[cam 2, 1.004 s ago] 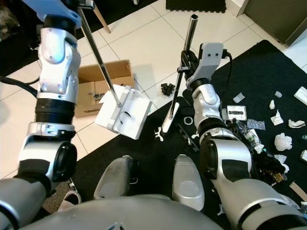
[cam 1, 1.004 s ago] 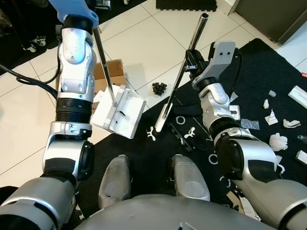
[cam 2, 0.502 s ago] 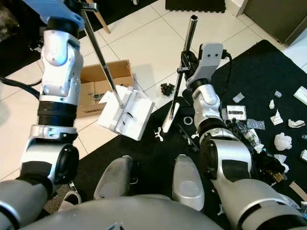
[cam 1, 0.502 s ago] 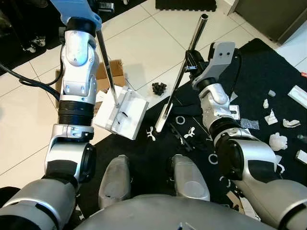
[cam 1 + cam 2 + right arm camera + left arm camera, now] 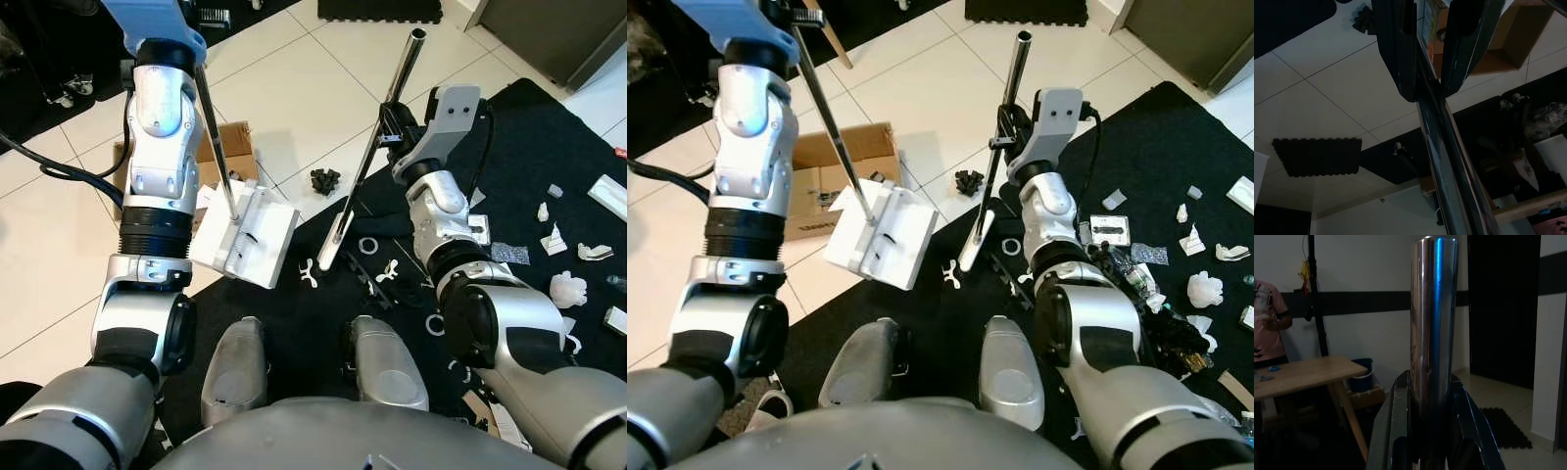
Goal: Sweep floor
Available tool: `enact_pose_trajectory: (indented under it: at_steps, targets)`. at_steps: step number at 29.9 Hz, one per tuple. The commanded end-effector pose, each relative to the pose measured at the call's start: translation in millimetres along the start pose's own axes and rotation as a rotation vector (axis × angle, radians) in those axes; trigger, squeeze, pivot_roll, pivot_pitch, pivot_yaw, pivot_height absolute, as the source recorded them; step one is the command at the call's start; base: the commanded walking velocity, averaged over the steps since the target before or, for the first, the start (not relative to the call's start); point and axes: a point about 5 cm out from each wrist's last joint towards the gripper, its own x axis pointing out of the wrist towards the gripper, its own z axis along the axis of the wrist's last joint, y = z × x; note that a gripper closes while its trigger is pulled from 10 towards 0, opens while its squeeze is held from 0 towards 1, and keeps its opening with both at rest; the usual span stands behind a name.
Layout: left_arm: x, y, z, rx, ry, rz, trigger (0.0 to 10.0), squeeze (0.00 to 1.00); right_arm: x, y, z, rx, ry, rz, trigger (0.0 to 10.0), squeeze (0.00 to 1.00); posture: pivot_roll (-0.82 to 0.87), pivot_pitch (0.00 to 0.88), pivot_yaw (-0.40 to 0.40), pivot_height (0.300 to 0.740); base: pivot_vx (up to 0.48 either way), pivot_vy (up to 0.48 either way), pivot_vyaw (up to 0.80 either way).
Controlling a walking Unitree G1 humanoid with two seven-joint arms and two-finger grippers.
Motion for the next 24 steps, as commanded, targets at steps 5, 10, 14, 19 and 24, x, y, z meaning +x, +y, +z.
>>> enact_pose_trajectory:
  at_steps: [5, 10, 14, 19, 24]
  targets:
    - [-0.4, -0.7, -3.2, 0.006, 0.021, 0.001, 10.0, 0.0, 2.3, 4.7, 1.9, -0.018, -0.008, 0.018, 10.0, 0.0, 0.02, 0.0, 0.04, 0.74, 0.0, 0.0, 0.0]
    - [-0.8, 0.2, -5.4, 0.015, 0.031, 0.001, 10.0, 0.0, 2.7, 5.4, 2.0, -0.018, -0.008, 0.023, 10.0, 0.0, 0.02, 0.0, 0.04, 0.74, 0.0, 0.0, 0.0]
    - [-0.3, -0.3, -5.5, 0.023, 0.026, -0.002, 10.0, 0.0, 3.6, 7.0, 2.9, -0.023, -0.01, 0.026, 10.0, 0.0, 0.02, 0.0, 0.04, 0.74, 0.0, 0.0, 0.0]
    - [0.3, -0.2, -5.4, 0.024, 0.025, 0.0, 10.0, 0.0, 3.9, 7.8, 2.8, -0.041, -0.007, 0.032, 10.0, 0.0, 0.02, 0.0, 0.041, 0.74, 0.0, 0.0, 0.0]
    - [0.7, -0.2, -4.9, 0.032, 0.023, -0.002, 10.0, 0.0, 3.9, 8.6, 2.6, -0.061, -0.002, 0.04, 10.0, 0.0, 0.02, 0.0, 0.041, 0.74, 0.0, 0.0, 0.0]
